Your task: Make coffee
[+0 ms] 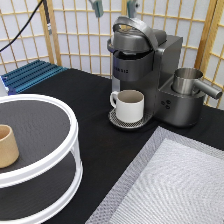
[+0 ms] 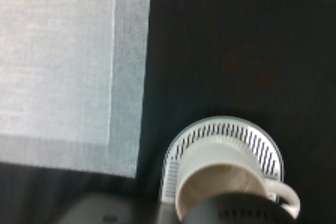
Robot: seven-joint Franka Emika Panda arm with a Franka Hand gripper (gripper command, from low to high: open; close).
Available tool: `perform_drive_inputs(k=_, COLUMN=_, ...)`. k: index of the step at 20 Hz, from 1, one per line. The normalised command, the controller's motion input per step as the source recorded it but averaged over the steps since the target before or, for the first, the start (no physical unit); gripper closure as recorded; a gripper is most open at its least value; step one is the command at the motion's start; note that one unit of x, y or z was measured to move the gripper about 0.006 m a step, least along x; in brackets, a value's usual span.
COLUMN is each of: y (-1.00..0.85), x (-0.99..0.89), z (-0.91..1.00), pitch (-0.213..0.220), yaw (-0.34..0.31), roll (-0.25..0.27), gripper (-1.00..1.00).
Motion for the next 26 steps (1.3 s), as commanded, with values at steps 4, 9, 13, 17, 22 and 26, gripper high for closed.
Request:
perform_drive_inputs(k=4, y=0.96, x=0.0, z=0.43, pitch=0.051, yaw=-0.024, roll=-0.138, gripper=-1.0)
perform_drive_inputs(k=9, y=0.43, x=0.05, z=0.15, pitch=0.083, yaw=-0.156, roll=-0.155, gripper=-1.0)
perform_drive_inputs(k=13, y=0.04, x=0.17, z=-0.03, pitch=0.084, yaw=-0.239, roll=-0.138, gripper=-1.0)
perform_drive_inputs(k=17, y=0.03, x=0.2, z=-0.15, pitch=0.075, yaw=-0.211, roll=-0.161, gripper=-1.0)
perform_drive_inputs(k=22, y=0.13, x=0.26, z=-0.13, pitch=0.015, yaw=-0.044, roll=-0.137, gripper=-1.0)
perform_drive_inputs(k=26, y=0.12, x=0.27, z=-0.31, pitch=0.0, yaw=0.069, roll=-0.117, gripper=-1.0)
